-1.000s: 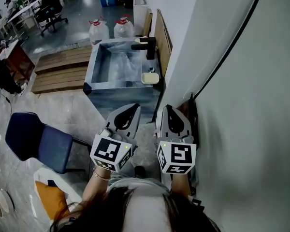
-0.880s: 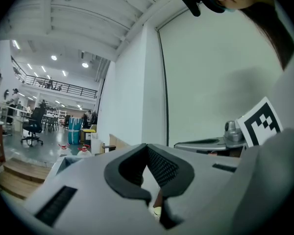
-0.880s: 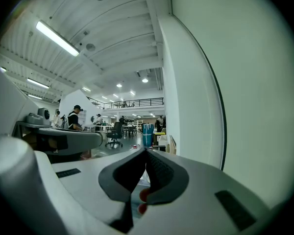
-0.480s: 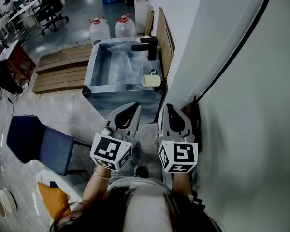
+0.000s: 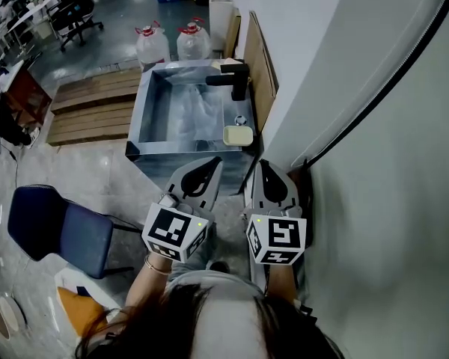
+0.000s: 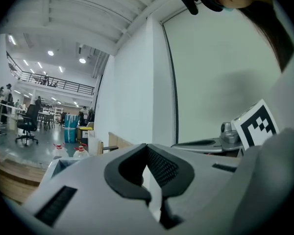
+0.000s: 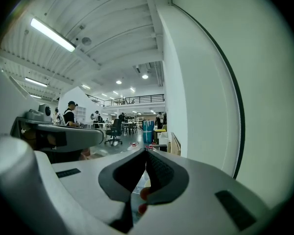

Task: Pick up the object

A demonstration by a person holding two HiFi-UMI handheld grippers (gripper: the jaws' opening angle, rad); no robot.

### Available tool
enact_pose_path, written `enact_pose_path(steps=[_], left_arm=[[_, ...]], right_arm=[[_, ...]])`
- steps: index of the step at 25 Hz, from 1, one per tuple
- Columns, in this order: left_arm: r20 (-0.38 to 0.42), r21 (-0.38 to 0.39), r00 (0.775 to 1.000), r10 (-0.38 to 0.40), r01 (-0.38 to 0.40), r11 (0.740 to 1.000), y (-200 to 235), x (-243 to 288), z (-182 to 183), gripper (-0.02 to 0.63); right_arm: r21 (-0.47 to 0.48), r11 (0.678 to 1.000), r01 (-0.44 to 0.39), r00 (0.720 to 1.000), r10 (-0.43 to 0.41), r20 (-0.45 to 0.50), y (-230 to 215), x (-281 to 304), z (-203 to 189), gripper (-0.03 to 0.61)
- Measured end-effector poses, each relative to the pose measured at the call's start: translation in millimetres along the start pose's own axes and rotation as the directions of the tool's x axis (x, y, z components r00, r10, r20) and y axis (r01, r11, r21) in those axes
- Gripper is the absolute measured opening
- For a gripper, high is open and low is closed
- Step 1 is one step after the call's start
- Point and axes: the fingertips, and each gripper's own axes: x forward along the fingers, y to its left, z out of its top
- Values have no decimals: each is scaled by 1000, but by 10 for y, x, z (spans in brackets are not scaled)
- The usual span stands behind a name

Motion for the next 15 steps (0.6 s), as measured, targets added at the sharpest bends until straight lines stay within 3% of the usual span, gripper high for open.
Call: enact_pose_path(steps=[15], left_arm=[[-12,-11,997,-79,79,997,623,518,37,8]], right_arm=[[-9,998,58,995,-59,-85,-117,844,-66,26]])
